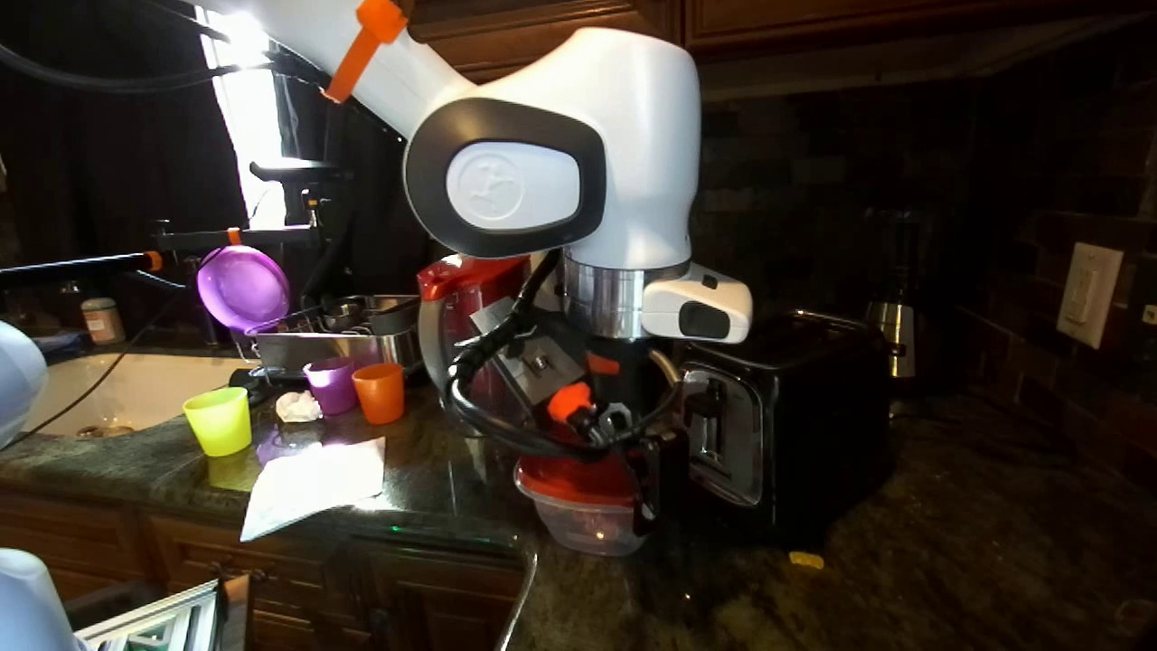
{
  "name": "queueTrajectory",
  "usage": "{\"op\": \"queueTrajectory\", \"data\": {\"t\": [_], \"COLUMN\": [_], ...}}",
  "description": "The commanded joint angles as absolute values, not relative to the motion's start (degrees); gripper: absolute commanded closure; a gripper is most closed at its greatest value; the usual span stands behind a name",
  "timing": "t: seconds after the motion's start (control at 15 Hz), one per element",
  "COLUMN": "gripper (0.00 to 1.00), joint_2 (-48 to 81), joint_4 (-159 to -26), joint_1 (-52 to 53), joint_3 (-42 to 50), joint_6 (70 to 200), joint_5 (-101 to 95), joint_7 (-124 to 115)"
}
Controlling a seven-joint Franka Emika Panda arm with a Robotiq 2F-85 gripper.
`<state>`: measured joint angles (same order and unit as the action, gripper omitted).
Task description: Remove the lid from the top of the bowl, then remove the plastic from inside the bowl
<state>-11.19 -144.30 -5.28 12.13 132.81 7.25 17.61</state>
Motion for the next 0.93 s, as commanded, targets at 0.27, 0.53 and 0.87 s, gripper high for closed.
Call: {"op": "queueTrajectory", "data": {"t": [0.27,0.53,0.87], "gripper": [0.01,0.41,0.66], "joint_2": [-8.92,-8.12,-8.01], "joint_4": [-144.03,-143.76,-143.69], "joint_1": [-6.22,-6.4,-6.62], "joint_3": [12.69,12.55,12.6], "joint_6": [137.22,137.0,136.92], "joint_5": [11.2,10.93,10.73], "joint_7": [19.23,19.37,19.43]}}
